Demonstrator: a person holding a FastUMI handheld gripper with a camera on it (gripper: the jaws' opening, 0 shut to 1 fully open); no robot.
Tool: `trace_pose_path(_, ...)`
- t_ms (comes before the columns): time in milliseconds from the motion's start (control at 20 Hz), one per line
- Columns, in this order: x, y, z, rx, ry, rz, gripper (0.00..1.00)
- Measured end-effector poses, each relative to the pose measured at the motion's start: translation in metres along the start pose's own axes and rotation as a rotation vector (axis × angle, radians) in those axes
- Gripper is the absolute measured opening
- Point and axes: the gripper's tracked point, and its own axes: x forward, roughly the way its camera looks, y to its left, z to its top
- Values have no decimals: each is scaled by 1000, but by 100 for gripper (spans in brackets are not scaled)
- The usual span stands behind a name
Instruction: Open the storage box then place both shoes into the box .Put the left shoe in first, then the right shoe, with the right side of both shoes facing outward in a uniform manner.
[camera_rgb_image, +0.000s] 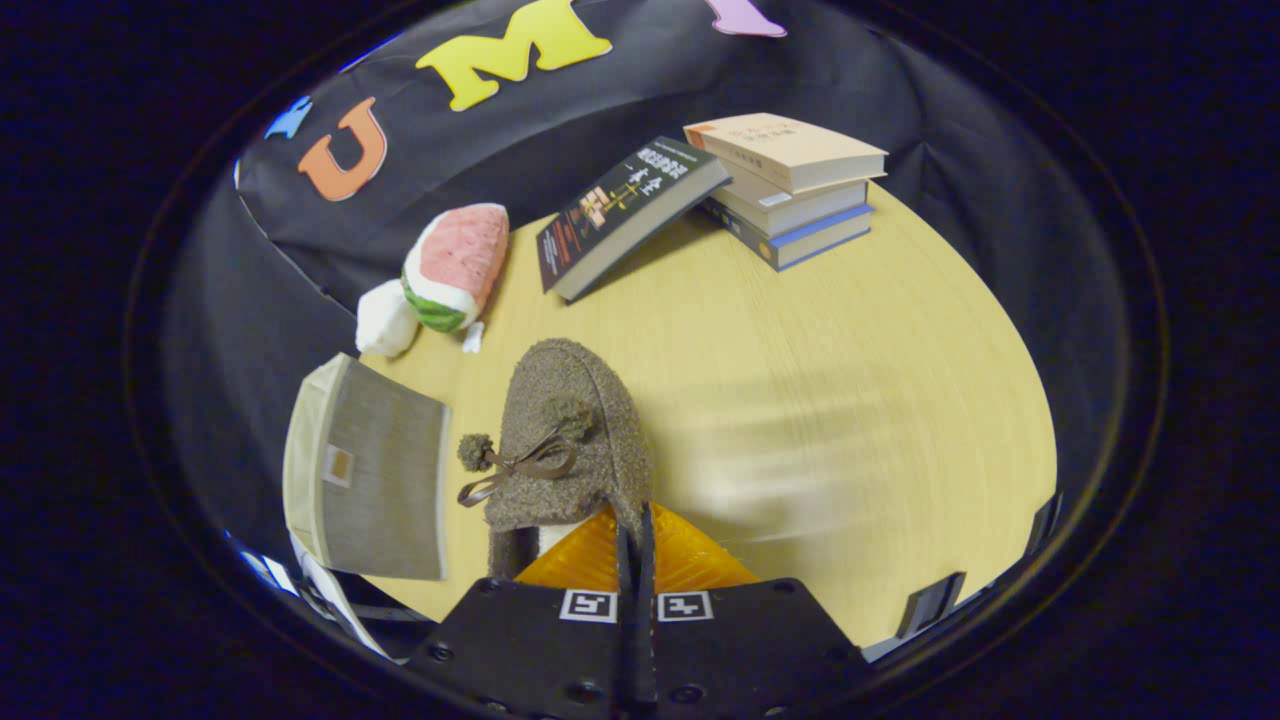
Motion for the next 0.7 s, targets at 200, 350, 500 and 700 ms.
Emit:
trace_pose_path(200, -45, 83, 18, 46, -93, 38, 0)
trace_pose_path(350, -64, 150, 27, 70, -146, 70, 0)
trace_pose_path(500, -72, 208, 28, 97, -191, 73, 0)
trace_pose_path(700, -55, 264, 9, 96, -193, 50, 0)
